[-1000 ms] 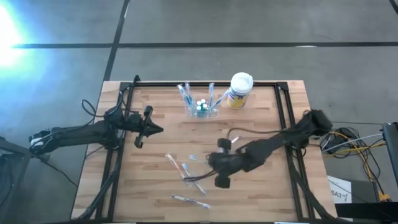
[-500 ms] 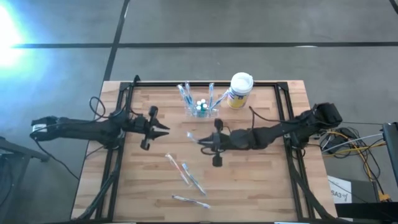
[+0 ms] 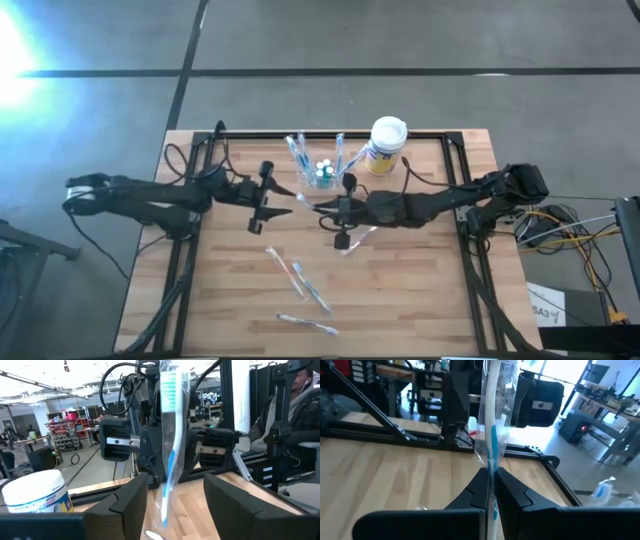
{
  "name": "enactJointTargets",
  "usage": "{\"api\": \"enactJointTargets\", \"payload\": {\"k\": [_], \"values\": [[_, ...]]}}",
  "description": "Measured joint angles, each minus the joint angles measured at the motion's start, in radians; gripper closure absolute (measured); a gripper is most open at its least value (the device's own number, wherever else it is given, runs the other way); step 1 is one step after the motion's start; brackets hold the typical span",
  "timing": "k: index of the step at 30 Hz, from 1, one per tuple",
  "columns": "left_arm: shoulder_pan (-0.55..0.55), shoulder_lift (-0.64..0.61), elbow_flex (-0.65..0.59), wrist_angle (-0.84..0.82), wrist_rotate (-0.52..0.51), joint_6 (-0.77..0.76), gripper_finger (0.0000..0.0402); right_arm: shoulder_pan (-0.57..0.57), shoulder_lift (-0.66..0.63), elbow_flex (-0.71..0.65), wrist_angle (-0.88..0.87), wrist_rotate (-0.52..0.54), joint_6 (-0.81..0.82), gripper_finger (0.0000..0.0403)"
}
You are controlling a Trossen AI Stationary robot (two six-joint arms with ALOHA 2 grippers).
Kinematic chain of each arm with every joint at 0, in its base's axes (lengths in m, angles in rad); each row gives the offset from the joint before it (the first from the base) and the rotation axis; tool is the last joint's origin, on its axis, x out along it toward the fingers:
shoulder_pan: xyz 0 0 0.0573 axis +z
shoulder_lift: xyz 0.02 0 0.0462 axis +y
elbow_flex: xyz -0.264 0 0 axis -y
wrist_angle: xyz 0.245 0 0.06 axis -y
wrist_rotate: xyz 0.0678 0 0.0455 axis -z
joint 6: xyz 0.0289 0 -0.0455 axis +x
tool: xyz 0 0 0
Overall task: Pick & Place toothbrushing station
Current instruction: Put the blue toothbrush into the transparent toothbrush holder
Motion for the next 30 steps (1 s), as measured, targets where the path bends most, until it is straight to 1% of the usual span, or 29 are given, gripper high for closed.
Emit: {"api": "enactJointTargets", "payload": {"k": [6,10,14,24,27,30], "values": [[-0.001,0.084,0.081,0.003,0.012,-0.024,0.0204,-0.001,0.0,0.02,0.002,0.0,-0.018,0.039],[-0.003,0.132,0.124,0.04,0.044,-0.069,0.0204,-0.002,0.0,0.023,0.019,0.001,-0.024,0.039],[-0.005,0.163,0.144,0.079,0.062,-0.105,0.0204,-0.002,0.0,0.023,0.035,0.0,-0.03,0.039],[-0.008,0.216,0.182,0.105,0.08,-0.109,0.0206,-0.007,0.0,0.023,0.04,0.009,-0.031,0.039],[-0.008,0.225,0.186,0.106,0.079,-0.109,0.0219,-0.009,0.0,0.023,0.04,0.009,-0.031,0.039],[-0.008,0.225,0.185,0.125,0.077,-0.109,0.0256,-0.009,0.0,0.023,0.041,0.009,-0.031,0.039]]}}
